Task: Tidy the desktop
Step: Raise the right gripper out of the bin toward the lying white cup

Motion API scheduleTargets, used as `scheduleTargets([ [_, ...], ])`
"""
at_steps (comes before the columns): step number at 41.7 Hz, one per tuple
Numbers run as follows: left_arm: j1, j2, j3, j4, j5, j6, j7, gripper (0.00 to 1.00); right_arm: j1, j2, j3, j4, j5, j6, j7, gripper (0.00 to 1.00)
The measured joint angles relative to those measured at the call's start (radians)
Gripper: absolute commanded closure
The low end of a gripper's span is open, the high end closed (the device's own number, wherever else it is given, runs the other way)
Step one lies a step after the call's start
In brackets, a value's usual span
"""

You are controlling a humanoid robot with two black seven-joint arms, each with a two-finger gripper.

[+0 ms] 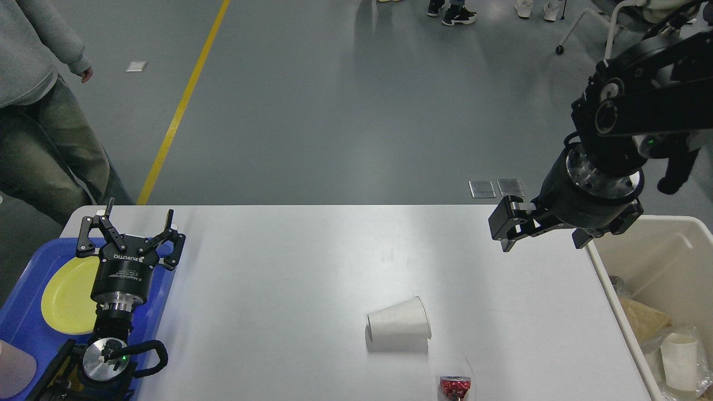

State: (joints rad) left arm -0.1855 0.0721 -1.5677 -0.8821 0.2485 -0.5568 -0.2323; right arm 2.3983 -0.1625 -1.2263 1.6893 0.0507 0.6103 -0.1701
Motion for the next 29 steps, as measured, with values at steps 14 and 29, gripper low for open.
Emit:
scheduleTargets([
  [14, 0.000, 0.000, 0.000, 0.000, 0.000, 0.000, 0.000, 0.04, -0.081, 0.018, 0.099, -0.019, -0.002, -0.034, 0.003, 0.02],
  [29, 0.000, 0.000, 0.000, 0.000, 0.000, 0.000, 0.000, 0.04, -0.359, 0.081, 0.358, -0.085, -0.526, -0.203, 0.003, 0.02],
])
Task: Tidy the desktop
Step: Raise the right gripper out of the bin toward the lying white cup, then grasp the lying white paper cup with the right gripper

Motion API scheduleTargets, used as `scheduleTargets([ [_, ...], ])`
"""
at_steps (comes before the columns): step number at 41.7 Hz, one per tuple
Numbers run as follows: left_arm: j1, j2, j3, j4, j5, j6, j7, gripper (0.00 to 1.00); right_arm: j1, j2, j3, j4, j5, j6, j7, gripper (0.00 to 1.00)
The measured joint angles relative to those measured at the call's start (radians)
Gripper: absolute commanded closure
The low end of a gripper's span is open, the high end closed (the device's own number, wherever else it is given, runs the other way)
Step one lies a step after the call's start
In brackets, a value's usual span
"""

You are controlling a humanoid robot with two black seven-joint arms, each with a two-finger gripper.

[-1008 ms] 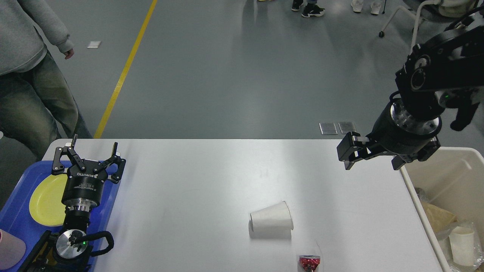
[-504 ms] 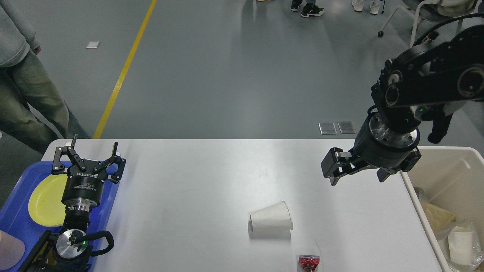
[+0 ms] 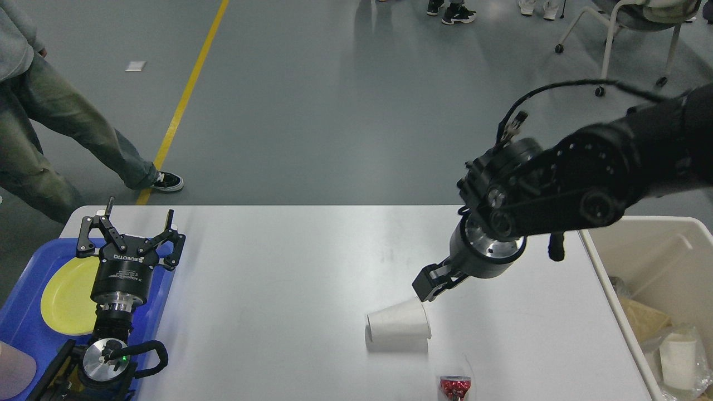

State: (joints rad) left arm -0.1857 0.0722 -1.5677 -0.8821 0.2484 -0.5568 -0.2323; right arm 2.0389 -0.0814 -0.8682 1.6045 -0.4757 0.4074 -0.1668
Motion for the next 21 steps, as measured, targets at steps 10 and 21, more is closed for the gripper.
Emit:
scheduleTargets([
  [10, 0.000, 0.000, 0.000, 0.000, 0.000, 0.000, 0.000, 0.04, -0.151, 0.042, 0.115, -0.049, -0.370, -0.003, 0.008, 0.02],
  [21, 0.000, 0.000, 0.000, 0.000, 0.000, 0.000, 0.001, 0.04, -0.381, 0.206, 0.141, -0.181, -0.717, -0.052, 0.010, 0.02],
])
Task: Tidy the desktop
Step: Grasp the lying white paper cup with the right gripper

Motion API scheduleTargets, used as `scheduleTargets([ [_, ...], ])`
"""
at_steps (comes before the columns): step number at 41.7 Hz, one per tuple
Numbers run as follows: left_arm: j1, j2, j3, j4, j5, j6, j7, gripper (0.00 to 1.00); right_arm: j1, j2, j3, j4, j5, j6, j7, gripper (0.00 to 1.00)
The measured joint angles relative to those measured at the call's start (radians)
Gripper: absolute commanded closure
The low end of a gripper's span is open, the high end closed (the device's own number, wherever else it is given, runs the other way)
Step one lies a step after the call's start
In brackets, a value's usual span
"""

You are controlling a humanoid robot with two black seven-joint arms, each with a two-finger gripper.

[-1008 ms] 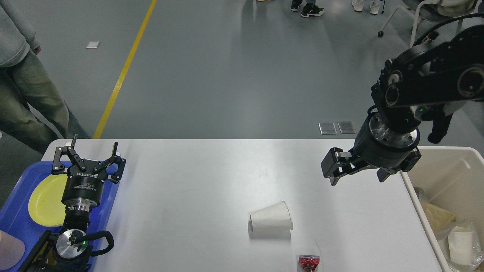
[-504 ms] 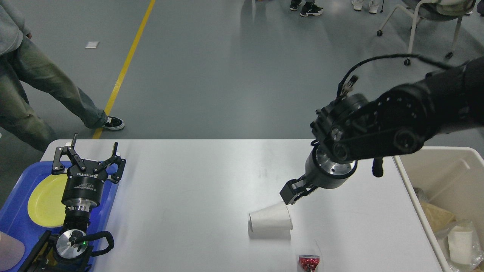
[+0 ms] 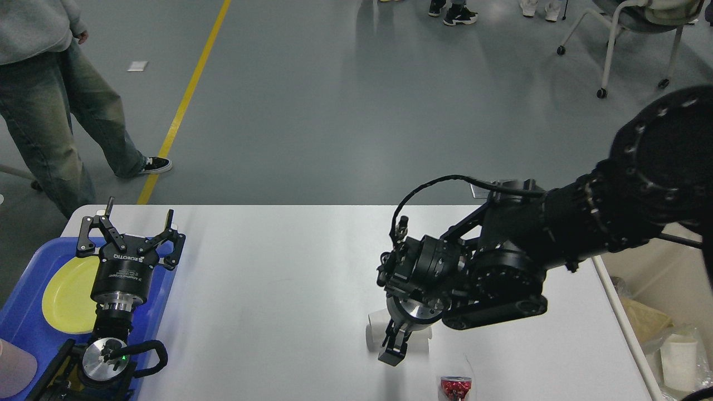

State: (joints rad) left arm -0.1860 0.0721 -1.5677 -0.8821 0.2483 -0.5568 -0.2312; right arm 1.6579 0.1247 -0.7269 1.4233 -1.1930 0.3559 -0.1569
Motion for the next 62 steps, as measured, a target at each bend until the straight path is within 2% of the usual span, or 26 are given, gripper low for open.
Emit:
scheduleTargets([
  [7, 0.000, 0.000, 0.000, 0.000, 0.000, 0.000, 0.000, 0.04, -0.126, 0.068, 0.000, -0.155, -0.174, -0.029, 0.001, 0.02],
  [19, -0.001, 0.000, 0.000, 0.000, 0.000, 0.000, 0.000, 0.04, -0.291, 0.077, -0.009, -0.315, -0.411, -0.054, 0.006, 0.02],
  [40, 0.000, 0.000, 0.000, 0.000, 0.000, 0.000, -0.001, 0.04, -0.323, 0.075, -0.150, -0.350, -0.424, -0.072, 0.010, 0.02],
  [62, 0.000, 0.000, 0.000, 0.000, 0.000, 0.000, -0.001, 0.04, -0.341, 0.076, -0.161, -0.354, -0.415, -0.083, 0.005, 0.02],
])
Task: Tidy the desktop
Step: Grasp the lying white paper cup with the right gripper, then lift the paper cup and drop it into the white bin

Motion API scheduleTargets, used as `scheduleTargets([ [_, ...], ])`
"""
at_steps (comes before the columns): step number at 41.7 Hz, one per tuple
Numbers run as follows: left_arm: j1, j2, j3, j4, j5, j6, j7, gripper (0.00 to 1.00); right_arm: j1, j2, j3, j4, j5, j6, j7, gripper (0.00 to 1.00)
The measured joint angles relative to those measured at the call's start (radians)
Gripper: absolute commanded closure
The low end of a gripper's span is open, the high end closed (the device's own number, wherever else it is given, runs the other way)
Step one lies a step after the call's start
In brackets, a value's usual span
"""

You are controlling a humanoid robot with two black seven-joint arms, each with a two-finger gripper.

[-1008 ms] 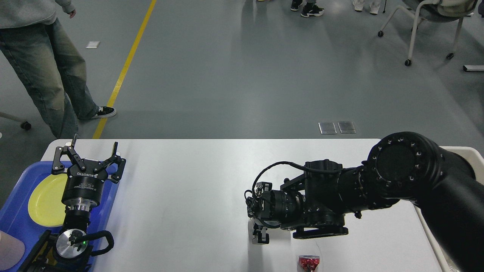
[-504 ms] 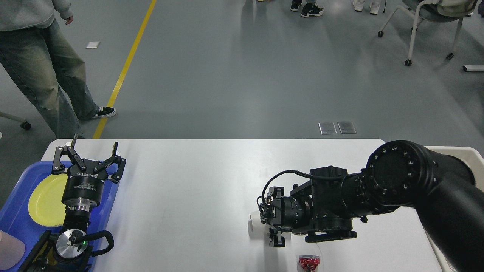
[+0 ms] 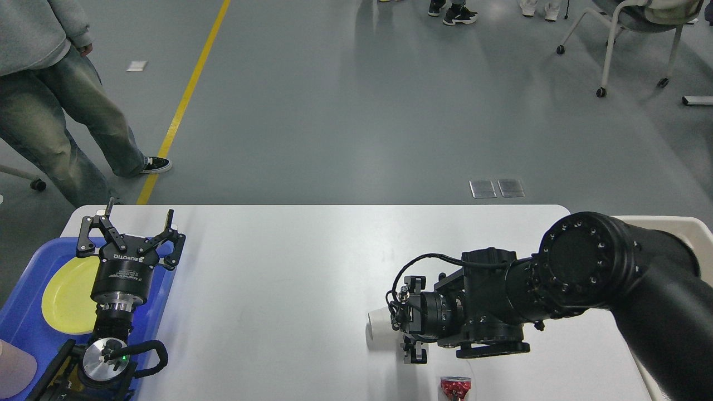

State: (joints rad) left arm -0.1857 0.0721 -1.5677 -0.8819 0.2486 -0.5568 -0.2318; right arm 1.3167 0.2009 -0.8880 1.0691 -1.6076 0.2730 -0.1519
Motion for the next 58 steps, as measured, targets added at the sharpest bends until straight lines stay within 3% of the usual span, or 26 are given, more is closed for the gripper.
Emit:
scheduleTargets([
  [7, 0.000, 0.000, 0.000, 0.000, 0.000, 0.000, 0.000, 0.04, -0.001, 0.000, -0.004, -0.005, 0.000, 0.000, 0.000, 0.06],
  [14, 0.000, 0.000, 0.000, 0.000, 0.001, 0.000, 0.001, 0.04, -0.023, -0.001, -0.007, -0.059, 0.002, 0.000, 0.000, 0.25],
  [20, 0.000, 0.000, 0.000, 0.000, 0.001, 0.000, 0.001, 0.04, -0.030, -0.002, -0.008, -0.076, 0.006, 0.000, -0.001, 0.53],
  [29, 0.000, 0.000, 0.000, 0.000, 0.000, 0.000, 0.001, 0.04, -0.025, -0.005, -0.009, -0.078, 0.012, 0.000, -0.002, 0.84],
  [32, 0.000, 0.000, 0.000, 0.000, 0.000, 0.000, 0.001, 0.04, -0.015, -0.009, -0.009, -0.073, 0.022, 0.002, -0.002, 1.00],
  [41, 0.000, 0.000, 0.000, 0.000, 0.001, 0.000, 0.000, 0.04, 0.080, -0.053, -0.008, -0.003, 0.158, 0.007, -0.002, 1.00],
  [58, -0.001, 0.000, 0.000, 0.000, 0.000, 0.000, 0.000, 0.04, 0.359, -0.156, -0.007, 0.167, 0.812, 0.047, 0.000, 1.00],
])
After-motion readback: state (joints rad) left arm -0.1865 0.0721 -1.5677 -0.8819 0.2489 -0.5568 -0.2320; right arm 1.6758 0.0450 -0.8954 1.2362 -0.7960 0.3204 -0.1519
